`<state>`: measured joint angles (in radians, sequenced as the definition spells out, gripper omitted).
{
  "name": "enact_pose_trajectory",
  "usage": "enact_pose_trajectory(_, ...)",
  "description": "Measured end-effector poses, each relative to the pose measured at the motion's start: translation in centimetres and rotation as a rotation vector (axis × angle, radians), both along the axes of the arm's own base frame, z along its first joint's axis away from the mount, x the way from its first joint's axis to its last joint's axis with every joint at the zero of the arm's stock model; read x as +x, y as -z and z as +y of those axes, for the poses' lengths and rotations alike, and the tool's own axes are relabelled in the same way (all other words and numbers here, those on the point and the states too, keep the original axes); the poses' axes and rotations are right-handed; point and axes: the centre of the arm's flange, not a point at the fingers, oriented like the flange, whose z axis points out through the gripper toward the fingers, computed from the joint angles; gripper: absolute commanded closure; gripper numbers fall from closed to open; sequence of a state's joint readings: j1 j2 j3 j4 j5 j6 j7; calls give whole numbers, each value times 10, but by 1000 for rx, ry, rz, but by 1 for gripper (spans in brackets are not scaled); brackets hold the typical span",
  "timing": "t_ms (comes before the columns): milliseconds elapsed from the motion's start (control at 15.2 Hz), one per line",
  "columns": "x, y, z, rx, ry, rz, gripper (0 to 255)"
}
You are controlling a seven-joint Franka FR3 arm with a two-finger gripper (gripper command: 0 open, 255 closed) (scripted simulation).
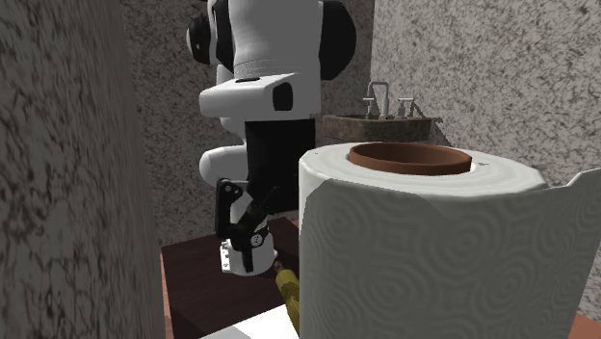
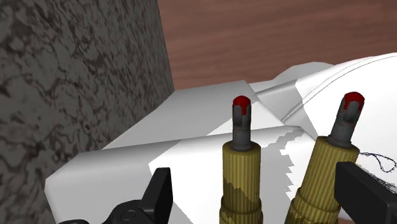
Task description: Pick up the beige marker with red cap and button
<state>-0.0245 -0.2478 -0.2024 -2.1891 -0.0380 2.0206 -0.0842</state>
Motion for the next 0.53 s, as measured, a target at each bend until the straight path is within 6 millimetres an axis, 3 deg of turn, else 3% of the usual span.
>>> enact_pose_trajectory(462,5,29,-8,-1,8,-20,0)
enact_pose_trajectory(528,5,30,-9,-1,10,-22,255)
